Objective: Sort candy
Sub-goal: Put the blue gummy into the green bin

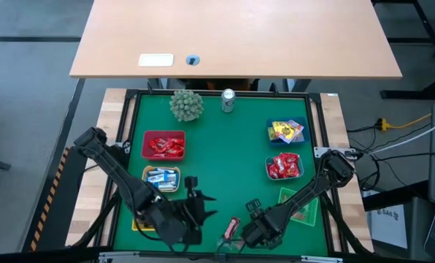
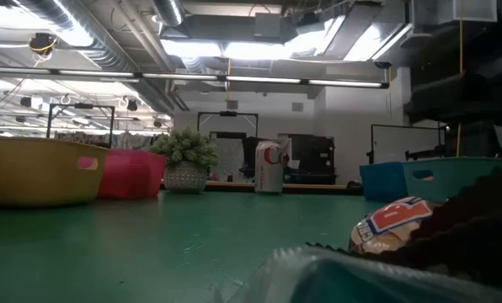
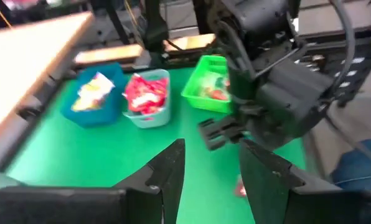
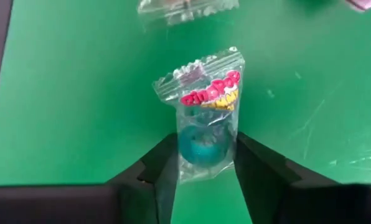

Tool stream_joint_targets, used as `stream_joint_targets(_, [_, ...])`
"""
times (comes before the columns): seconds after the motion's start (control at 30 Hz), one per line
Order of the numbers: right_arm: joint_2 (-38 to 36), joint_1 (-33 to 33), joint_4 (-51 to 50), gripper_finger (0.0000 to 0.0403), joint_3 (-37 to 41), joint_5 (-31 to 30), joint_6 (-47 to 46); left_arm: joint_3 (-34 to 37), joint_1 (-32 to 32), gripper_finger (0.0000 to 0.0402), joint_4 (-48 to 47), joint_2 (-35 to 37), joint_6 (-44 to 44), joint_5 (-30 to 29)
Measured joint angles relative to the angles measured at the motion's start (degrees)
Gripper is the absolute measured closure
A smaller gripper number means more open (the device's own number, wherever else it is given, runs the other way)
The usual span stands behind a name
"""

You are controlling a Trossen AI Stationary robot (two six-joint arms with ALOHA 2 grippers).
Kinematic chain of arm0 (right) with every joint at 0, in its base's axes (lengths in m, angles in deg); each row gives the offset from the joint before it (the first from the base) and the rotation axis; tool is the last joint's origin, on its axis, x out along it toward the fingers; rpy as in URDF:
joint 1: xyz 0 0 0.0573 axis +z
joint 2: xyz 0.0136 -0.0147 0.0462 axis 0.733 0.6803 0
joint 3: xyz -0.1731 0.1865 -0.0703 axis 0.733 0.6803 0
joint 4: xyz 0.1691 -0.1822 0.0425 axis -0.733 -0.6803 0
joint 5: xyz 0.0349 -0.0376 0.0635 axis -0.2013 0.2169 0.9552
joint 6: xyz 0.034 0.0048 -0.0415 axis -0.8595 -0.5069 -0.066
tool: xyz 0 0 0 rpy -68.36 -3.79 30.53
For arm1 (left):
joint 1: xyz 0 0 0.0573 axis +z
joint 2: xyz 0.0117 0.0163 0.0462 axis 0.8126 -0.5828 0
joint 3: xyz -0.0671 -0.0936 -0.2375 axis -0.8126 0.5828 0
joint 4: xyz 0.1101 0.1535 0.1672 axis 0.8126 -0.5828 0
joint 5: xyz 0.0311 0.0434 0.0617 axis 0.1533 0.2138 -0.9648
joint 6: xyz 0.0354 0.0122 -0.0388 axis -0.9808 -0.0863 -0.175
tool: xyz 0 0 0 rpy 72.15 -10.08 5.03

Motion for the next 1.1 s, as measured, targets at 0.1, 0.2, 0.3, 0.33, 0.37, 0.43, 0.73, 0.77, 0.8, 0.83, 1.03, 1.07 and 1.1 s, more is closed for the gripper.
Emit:
stream_joint_targets(0.1, [-0.04,0.00,0.03,0.0261,0.82,0.75,0.02,3.03,1.01,0.0264,-0.32,2.13,-1.21,-0.53])
stream_joint_targets(0.2, [-0.04,0.00,0.10,0.0271,0.82,0.87,0.28,8.06,3.06,0.0264,1.58,2.78,-0.25,2.83])
stream_joint_targets(0.3, [-0.04,0.00,0.21,0.0283,0.84,0.83,1.23,13.35,4.89,0.0264,6.32,2.86,0.75,8.11])
stream_joint_targets(0.33, [-0.04,0.00,0.19,0.0288,0.84,0.81,1.24,15.01,5.31,0.0264,8.02,2.94,1.01,10.35])
stream_joint_targets(0.37, [-0.04,-0.02,0.14,0.0293,0.81,0.84,1.25,16.59,5.62,0.0264,9.92,2.97,1.61,12.97])
stream_joint_targets(0.43, [-0.04,-0.02,0.01,0.0304,0.76,1.11,1.27,19.91,6.48,0.0264,14.50,2.97,2.44,19.18])
stream_joint_targets(0.73, [0.04,0.09,-7.28,0.0360,-3.18,2.41,1.40,29.25,7.37,0.0264,28.39,2.97,10.78,27.62])
stream_joint_targets(0.77, [0.04,0.09,-9.15,0.0364,-4.30,2.41,1.44,29.75,7.34,0.0264,28.66,2.97,11.92,27.10])
stream_joint_targets(0.8, [0.04,0.08,-11.15,0.0368,-5.39,2.37,1.57,30.13,7.38,0.0264,28.87,2.97,12.87,26.36])
stream_joint_targets(0.83, [0.04,0.02,-13.04,0.0371,-6.48,2.34,1.85,30.37,7.39,0.0264,28.86,2.97,13.67,25.60])
stream_joint_targets(1.03, [0.04,0.09,-24.15,0.0376,-12.27,2.08,2.04,30.89,7.32,0.0264,30.30,2.79,14.29,25.23])
stream_joint_targets(1.07, [0.04,0.09,-25.66,0.0376,-12.68,2.06,2.04,30.89,7.30,0.0264,30.44,2.77,14.29,25.27])
stream_joint_targets(1.1, [0.03,0.12,-27.19,0.0376,-12.82,2.04,2.02,30.89,7.30,0.0264,30.34,2.77,14.29,25.25])
